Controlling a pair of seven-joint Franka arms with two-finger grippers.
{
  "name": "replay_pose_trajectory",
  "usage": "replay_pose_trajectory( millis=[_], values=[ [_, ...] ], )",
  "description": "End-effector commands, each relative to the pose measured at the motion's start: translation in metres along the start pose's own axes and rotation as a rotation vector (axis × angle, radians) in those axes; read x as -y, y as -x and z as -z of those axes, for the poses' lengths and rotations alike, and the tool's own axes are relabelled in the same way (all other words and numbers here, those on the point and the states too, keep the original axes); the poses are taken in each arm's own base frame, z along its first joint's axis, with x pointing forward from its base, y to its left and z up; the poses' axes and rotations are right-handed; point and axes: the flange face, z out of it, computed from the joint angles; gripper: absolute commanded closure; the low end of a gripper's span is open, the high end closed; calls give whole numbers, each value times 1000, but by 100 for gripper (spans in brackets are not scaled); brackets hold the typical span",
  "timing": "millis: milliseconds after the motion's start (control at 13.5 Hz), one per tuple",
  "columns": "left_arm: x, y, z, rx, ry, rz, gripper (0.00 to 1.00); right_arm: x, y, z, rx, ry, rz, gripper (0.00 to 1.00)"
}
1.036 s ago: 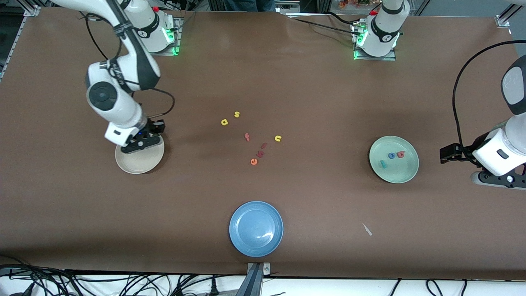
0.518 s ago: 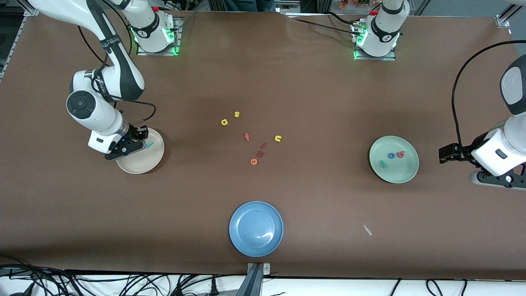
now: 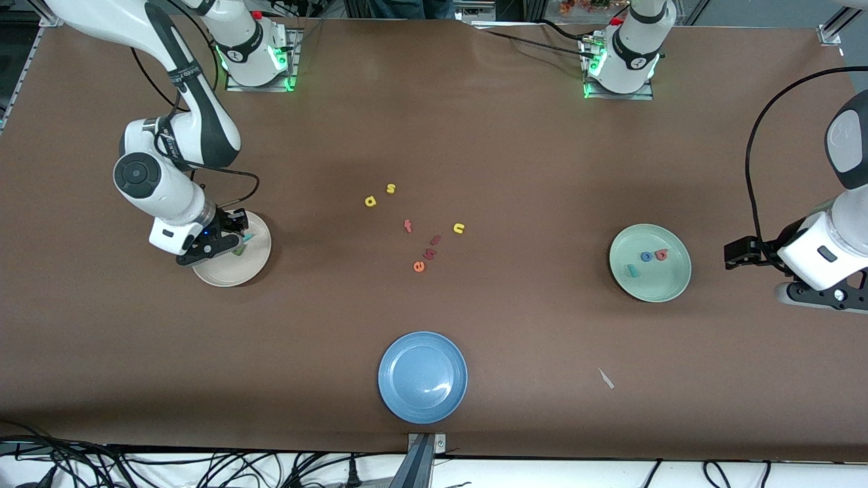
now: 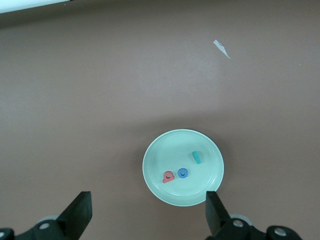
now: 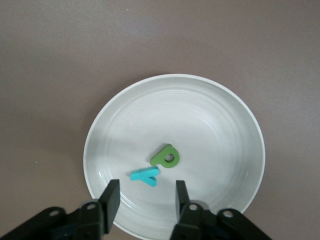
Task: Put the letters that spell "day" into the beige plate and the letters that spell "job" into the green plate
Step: 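Carry the green d to the beige plate and open the right gripper, then move the right gripper back over the yellow letter among the letters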
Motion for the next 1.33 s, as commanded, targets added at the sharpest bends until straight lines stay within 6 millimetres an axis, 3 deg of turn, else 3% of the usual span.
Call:
replay_pose_trajectory(
  millis=[0,222,814,962,1110,1258],
  values=[
    [-2,3,2,6,-18,-1,0,17,-2,0,-7,-23,-83,37],
    [-3,3,3,5,-18,-2,0,83,-14,0,-2,-50,-199,33],
    [-3,4,2,8,-18,-1,0,245,-14,-6,-1,-94,-398,28],
    [-2,4,3,6,-18,1,0,276,-11,-13,-22,-112,-383,19],
    [-3,4,2,8,-18,-1,0,293,-10,-18,-51,-125,-337,9],
    [-2,4,2,11,-17,1,0,304,-7,-24,-66,-109,-273,6]
  ],
)
